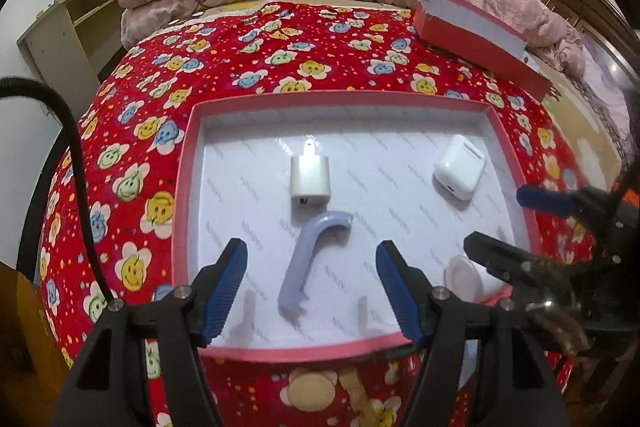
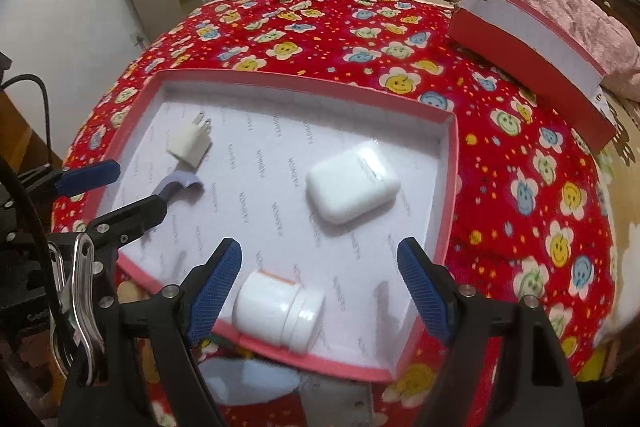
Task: Organize rigid objects
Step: 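Open the left tool to release the charger while the right tool releases the earbud case, then withdraw both tools from the tray, moving the right tool toward the light blue hook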
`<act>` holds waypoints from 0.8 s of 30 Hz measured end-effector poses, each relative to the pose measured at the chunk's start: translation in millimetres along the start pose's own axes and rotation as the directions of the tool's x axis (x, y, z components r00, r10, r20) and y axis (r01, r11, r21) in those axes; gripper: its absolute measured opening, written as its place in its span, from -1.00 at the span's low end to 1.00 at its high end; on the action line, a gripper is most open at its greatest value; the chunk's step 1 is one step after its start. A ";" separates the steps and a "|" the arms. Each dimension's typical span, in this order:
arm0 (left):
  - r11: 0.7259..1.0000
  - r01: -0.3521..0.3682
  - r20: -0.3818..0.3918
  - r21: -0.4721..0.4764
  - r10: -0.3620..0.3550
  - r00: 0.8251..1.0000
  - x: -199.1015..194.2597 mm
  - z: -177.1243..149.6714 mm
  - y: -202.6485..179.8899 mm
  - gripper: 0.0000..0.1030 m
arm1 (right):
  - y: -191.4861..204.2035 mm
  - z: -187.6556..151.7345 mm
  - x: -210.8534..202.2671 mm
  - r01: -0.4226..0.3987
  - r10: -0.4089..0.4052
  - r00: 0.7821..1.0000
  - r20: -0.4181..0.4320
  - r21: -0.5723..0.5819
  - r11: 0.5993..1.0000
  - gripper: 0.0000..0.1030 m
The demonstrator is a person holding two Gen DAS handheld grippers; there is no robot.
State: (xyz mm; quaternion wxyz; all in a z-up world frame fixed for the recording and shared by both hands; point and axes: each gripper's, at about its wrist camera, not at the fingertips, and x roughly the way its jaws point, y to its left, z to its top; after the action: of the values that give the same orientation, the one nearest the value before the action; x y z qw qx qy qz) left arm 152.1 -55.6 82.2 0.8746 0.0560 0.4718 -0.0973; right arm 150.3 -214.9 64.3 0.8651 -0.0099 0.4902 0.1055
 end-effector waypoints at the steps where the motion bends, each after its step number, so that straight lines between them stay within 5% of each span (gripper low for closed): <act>1: 1.000 0.003 0.000 -0.001 -0.003 1.000 -1.4 -1.8 0.3 0.37 | 0.0 -1.9 -1.9 -0.002 0.002 1.000 0.002 0.003 1.000 0.59; 24: 0.999 0.021 -0.013 -0.037 -0.021 1.000 -26.0 -62.9 22.9 0.37 | 18.2 -69.1 -35.9 0.007 -0.006 1.000 0.027 -0.043 0.999 0.60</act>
State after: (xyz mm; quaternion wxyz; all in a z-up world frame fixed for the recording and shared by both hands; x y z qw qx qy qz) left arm 92.0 -18.2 69.6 0.8711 0.0354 0.4801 -0.0973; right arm 70.4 -211.7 60.5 0.8715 -0.0285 0.4762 0.1134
